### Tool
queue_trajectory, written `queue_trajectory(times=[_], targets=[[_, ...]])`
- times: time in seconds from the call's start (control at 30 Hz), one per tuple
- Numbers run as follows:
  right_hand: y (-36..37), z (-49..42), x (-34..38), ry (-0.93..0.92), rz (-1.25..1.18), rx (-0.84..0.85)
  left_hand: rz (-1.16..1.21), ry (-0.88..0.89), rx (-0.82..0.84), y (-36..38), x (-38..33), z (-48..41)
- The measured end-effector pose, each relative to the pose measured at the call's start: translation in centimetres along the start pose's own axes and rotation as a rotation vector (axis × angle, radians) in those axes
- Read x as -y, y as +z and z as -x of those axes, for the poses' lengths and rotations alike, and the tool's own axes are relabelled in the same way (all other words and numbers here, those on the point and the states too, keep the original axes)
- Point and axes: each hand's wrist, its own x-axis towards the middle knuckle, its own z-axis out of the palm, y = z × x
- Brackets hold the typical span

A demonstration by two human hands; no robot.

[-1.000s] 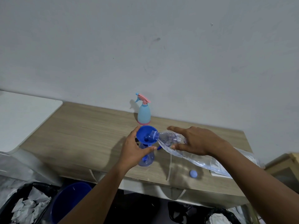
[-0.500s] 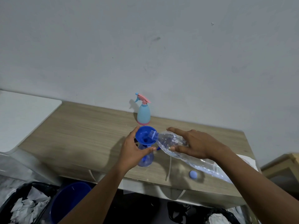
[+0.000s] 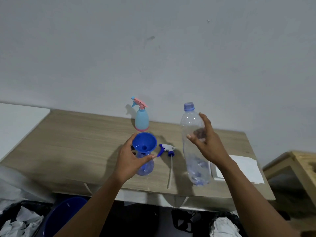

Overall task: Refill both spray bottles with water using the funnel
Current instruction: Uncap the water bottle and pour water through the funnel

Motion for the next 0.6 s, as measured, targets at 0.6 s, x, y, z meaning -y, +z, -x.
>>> queue_trajectory(times=[0.6], targets=[[2.5,1.5,-3.0,0.167,-0.234,-0.306,-0.01,0.013,-0.002,0.1,0.1,0.2]])
